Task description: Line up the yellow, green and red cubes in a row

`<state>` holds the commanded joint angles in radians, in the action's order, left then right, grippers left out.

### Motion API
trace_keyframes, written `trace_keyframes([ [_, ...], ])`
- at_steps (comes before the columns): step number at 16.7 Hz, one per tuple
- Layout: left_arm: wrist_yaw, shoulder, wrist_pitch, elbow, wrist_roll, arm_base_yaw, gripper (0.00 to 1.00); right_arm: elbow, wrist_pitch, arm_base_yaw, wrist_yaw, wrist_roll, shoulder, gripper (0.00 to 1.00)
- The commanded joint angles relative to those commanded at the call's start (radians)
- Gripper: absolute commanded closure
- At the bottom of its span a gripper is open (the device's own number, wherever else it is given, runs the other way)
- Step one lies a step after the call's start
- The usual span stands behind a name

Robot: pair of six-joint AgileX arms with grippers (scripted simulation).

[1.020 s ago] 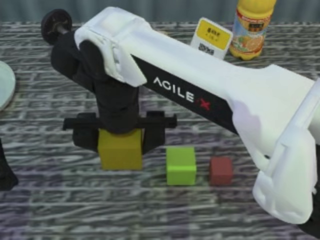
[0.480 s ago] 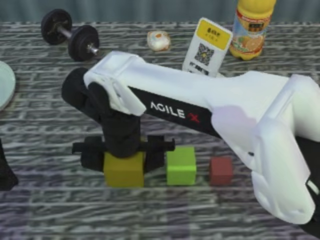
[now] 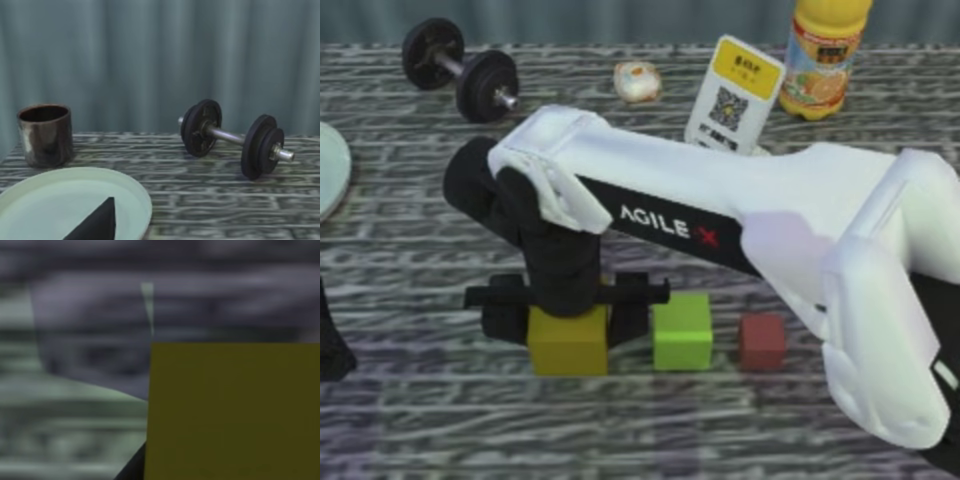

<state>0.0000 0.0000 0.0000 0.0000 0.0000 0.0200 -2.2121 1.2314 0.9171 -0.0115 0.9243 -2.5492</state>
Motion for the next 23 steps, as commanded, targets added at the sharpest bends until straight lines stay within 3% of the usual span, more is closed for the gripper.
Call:
trace_keyframes([
  [9, 0.000, 0.000, 0.000, 0.000, 0.000, 0.000, 0.00, 0.000, 0.000, 0.000, 0.000, 0.000, 0.000, 0.02],
  [19, 0.000, 0.000, 0.000, 0.000, 0.000, 0.000, 0.00, -0.003, 0.003, -0.002, 0.000, 0.000, -0.001, 0.00],
  [23, 0.000, 0.000, 0.000, 0.000, 0.000, 0.000, 0.00, -0.120, 0.112, 0.001, 0.000, 0.004, -0.016, 0.00],
])
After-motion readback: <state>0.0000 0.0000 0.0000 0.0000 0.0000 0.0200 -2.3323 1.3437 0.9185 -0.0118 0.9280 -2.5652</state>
